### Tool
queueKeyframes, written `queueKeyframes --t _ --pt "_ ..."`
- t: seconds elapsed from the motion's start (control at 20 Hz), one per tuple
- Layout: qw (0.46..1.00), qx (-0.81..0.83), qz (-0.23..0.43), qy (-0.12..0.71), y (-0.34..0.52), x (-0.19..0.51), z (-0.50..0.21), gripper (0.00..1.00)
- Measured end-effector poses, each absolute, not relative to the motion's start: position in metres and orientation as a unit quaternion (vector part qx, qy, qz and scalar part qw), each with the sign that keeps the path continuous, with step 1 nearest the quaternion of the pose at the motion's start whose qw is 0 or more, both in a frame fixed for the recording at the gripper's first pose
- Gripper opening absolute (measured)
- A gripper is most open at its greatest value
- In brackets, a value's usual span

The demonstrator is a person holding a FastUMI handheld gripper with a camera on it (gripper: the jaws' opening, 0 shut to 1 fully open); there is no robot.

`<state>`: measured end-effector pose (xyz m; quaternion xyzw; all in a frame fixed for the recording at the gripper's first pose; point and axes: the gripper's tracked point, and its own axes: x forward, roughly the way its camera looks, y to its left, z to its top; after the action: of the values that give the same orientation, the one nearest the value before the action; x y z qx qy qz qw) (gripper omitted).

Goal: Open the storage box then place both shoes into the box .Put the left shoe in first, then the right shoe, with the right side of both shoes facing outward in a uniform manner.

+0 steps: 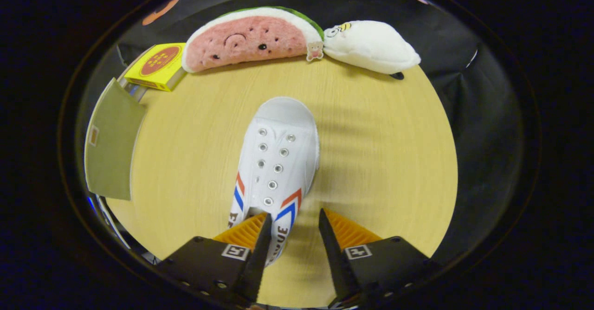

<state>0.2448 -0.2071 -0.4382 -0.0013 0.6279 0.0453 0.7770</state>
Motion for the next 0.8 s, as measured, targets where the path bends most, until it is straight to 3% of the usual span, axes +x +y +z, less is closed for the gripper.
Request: queueKeyframes --t 0.05,0.1,0.15,0.25,0.8 --pt "0.783 0.016 0.036 0.62 -0.207 0.249 -0.432 0.34" --pt "0.78 0.024 0.039 0.624 -0.205 0.249 -0.44 0.24" --pt "0.782 0.029 0.037 0.621 -0.209 0.247 -0.436 0.23" --pt "0.78 0.056 0.031 0.623 -0.21 0.246 -0.448 0.01" --pt "0.79 0.147 0.053 0.594 -0.207 0.239 -0.425 0.0"
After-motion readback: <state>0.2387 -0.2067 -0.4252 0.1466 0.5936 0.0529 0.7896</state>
